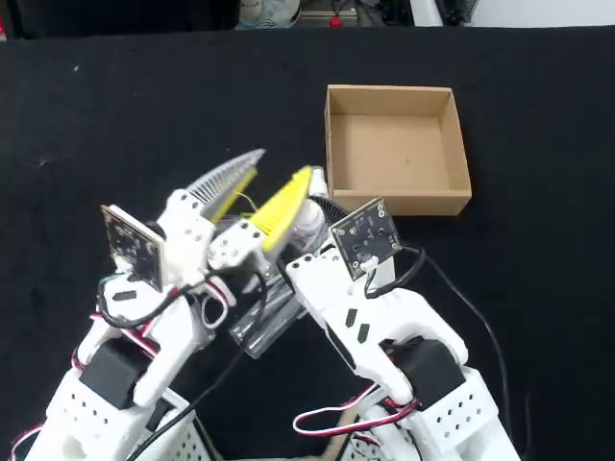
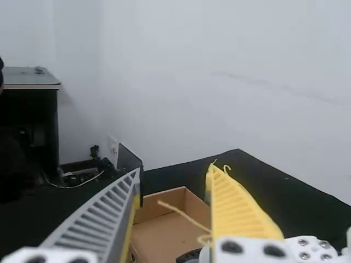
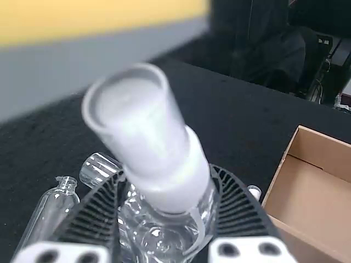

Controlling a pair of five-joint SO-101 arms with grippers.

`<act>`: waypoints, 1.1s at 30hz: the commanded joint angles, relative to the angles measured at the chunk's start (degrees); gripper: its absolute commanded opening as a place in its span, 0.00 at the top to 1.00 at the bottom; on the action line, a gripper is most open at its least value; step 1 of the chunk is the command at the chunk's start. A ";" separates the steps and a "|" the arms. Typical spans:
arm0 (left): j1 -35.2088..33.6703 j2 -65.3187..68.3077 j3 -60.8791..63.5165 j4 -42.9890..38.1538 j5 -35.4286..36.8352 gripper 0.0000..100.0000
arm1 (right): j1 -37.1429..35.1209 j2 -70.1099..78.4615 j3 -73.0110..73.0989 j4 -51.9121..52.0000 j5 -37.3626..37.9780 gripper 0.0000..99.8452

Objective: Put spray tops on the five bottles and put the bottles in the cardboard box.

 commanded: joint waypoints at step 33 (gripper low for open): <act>7.78 -6.24 -7.16 16.09 -7.21 0.81 | -0.35 -0.84 -0.31 0.09 0.00 0.91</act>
